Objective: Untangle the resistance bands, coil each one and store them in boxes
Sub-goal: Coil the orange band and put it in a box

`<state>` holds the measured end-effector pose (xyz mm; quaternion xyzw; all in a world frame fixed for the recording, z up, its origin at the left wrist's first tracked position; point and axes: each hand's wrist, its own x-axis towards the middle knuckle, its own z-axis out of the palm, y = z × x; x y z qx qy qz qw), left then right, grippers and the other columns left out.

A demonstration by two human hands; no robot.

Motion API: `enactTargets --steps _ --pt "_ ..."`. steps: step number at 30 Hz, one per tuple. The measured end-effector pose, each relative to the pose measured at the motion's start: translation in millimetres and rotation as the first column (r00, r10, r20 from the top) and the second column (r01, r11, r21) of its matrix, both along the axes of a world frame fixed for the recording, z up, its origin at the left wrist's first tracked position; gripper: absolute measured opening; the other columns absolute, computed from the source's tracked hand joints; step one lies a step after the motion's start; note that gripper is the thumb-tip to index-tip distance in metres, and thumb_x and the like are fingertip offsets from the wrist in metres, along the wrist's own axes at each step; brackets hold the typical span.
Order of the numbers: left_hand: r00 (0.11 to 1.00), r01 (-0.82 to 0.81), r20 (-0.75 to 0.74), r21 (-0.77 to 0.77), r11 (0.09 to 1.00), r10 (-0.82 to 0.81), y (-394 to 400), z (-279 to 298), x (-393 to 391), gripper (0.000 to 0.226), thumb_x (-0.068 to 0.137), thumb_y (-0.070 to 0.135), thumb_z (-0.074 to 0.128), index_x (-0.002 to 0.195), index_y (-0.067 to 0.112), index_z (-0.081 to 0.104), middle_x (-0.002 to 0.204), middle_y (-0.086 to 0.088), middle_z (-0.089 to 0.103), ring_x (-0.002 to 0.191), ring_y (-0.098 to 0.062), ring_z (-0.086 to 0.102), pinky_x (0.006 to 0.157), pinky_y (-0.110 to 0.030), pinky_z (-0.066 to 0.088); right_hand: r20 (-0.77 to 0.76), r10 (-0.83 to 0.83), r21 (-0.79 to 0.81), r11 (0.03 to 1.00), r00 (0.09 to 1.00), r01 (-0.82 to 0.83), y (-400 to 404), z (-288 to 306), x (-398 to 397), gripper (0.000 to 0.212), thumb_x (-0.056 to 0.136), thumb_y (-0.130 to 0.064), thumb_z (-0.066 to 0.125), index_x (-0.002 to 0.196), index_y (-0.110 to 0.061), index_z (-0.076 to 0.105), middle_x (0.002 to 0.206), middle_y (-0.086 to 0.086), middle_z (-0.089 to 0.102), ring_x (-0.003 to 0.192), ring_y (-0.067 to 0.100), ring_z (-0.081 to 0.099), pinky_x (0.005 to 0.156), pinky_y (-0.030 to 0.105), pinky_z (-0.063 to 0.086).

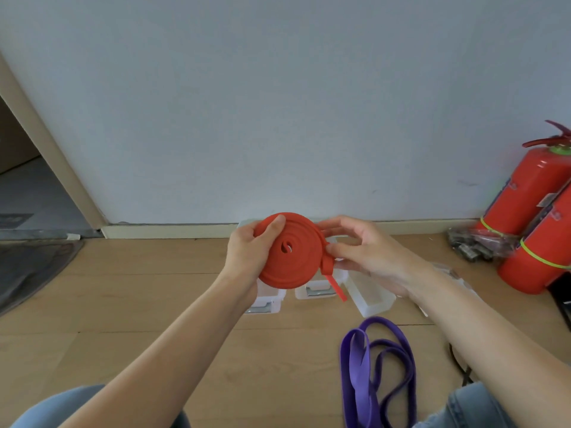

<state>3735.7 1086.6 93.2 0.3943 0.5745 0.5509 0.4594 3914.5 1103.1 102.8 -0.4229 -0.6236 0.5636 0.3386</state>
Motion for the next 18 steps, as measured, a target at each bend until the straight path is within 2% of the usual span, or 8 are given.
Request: enactTargets --steps 4,7,10,11,13,16,18 --pt "0.999 -0.031 0.035 0.001 1.0 0.031 7.7 -0.7 23.1 0.015 0.087 0.03 0.063 0.08 0.017 0.067 0.081 -0.005 0.071 0.076 -0.02 0.067 0.069 -0.033 0.055 0.046 0.021 -0.045 0.999 0.999 -0.018 4.3 5.9 17.3 0.03 0.088 0.005 0.053 0.112 -0.014 0.057 0.105 0.011 0.066 0.078 0.02 0.071 0.069 0.025 0.056" --pt "0.999 -0.033 -0.005 0.005 0.999 0.033 19.9 -2.7 48.1 0.016 0.088 0.031 0.062 0.078 0.019 0.065 0.076 -0.001 0.069 0.068 -0.012 0.063 0.06 -0.024 0.049 0.152 -0.035 -0.011 0.999 0.988 0.037 9.5 6.7 37.0 0.029 0.091 0.002 0.049 0.113 -0.015 0.054 0.105 0.004 0.067 0.086 0.02 0.068 0.083 0.036 0.055" --pt "0.997 -0.062 -0.044 0.021 0.998 0.063 37.9 -6.5 83.9 0.019 0.089 0.03 0.061 0.074 0.018 0.063 0.072 0.002 0.065 0.068 -0.013 0.061 0.066 -0.028 0.052 0.044 -0.207 -0.013 0.978 0.977 0.208 10.7 0.3 55.5 0.029 0.092 0.008 0.041 0.113 -0.008 0.051 0.1 0.01 0.066 0.07 0.02 0.064 0.072 0.037 0.058" --pt "0.996 -0.076 -0.043 0.022 0.997 0.076 44.3 -10.6 97.1 0.021 0.089 0.029 0.06 0.076 0.014 0.064 0.071 0.001 0.064 0.069 -0.014 0.061 0.067 -0.029 0.051 0.016 -0.302 -0.002 0.953 0.953 0.302 12.3 -4.7 60.9 0.027 0.092 0.009 0.04 0.112 -0.004 0.051 0.1 0.015 0.066 0.07 0.024 0.064 0.071 0.04 0.059" --pt "0.991 -0.121 -0.056 0.007 0.993 0.121 56.8 -25.2 120.9 0.022 0.089 0.03 0.06 0.082 0.01 0.064 0.072 0.001 0.063 0.07 -0.016 0.059 0.066 -0.028 0.048 0.04 -0.457 0.041 0.889 0.889 0.455 22.3 -19.4 71.9 0.024 0.093 0.007 0.039 0.11 0.0 0.055 0.105 0.022 0.065 0.081 0.032 0.066 0.077 0.045 0.057" --pt "0.981 -0.191 -0.034 -0.045 0.981 0.189 80.5 -58.1 145.5 0.021 0.09 0.032 0.058 0.08 0.014 0.061 0.072 0.003 0.061 0.07 -0.015 0.058 0.067 -0.027 0.044 0.097 -0.498 0.067 0.867 0.862 0.493 46.8 -47.5 84.0 0.02 0.096 -0.016 0.048 0.106 -0.004 0.06 0.108 0.015 0.065 0.098 0.027 0.064 0.089 0.042 0.052" --pt "0.978 -0.207 -0.015 -0.095 0.974 0.207 98.6 -83.8 155.9 0.023 0.09 0.034 0.057 0.077 0.015 0.06 0.075 0.002 0.062 0.073 -0.015 0.059 0.068 -0.029 0.046 0.134 -0.47 0.052 0.882 0.872 0.467 63.7 -72.7 89.4 0.027 0.09 -0.026 0.06 0.11 -0.008 0.059 0.105 0.004 0.064 0.096 0.014 0.061 0.087 0.03 0.051"
